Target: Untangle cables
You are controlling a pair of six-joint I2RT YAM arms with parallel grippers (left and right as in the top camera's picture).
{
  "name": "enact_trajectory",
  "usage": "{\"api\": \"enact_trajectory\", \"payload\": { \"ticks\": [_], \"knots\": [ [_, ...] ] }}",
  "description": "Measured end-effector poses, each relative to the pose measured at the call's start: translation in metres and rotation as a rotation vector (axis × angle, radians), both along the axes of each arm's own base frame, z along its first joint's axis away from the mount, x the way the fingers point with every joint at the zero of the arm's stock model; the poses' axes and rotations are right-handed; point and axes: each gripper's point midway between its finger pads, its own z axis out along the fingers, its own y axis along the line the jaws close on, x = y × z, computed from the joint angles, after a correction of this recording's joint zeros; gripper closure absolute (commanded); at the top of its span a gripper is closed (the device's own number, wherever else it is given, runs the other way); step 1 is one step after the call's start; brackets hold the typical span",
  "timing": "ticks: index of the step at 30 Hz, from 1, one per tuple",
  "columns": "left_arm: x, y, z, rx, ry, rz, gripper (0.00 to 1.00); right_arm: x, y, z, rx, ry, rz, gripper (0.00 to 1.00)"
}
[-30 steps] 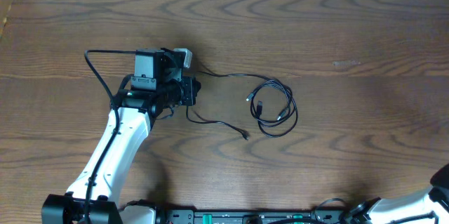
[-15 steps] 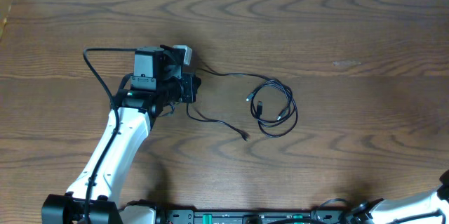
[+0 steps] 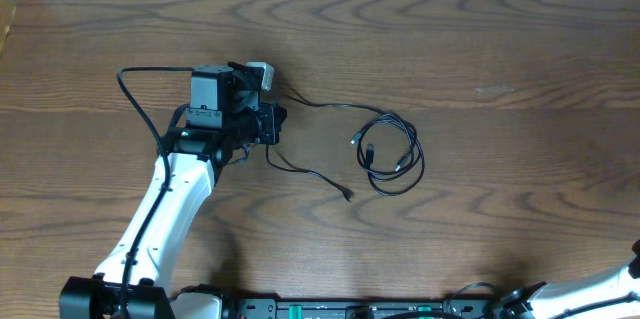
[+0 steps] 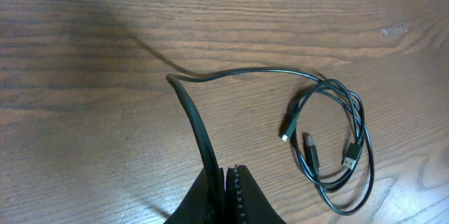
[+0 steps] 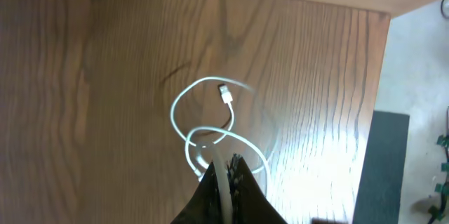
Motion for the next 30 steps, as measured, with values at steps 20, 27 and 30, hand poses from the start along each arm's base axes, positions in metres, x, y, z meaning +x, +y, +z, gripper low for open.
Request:
{"api": "enact_trajectory", "payload": {
  "ticks": [20, 27, 30],
  "knots": [
    [-0.001, 0.0, -0.001, 0.0, 0.003, 0.0, 0.92, -0.036, 0.026, -0.089, -0.12, 0.051, 0.022, 0.99],
    [-0.002, -0.001, -0.002, -0.006, 0.007, -0.005, 0.92, -0.091, 0.013, -0.136, -0.069, 0.051, -0.12, 0.99],
    [-0.002, -0.001, -0.002, -0.006, 0.007, -0.005, 0.92, -0.109, 0.006, -0.138, -0.063, 0.026, -0.172, 0.99]
  ]
}}
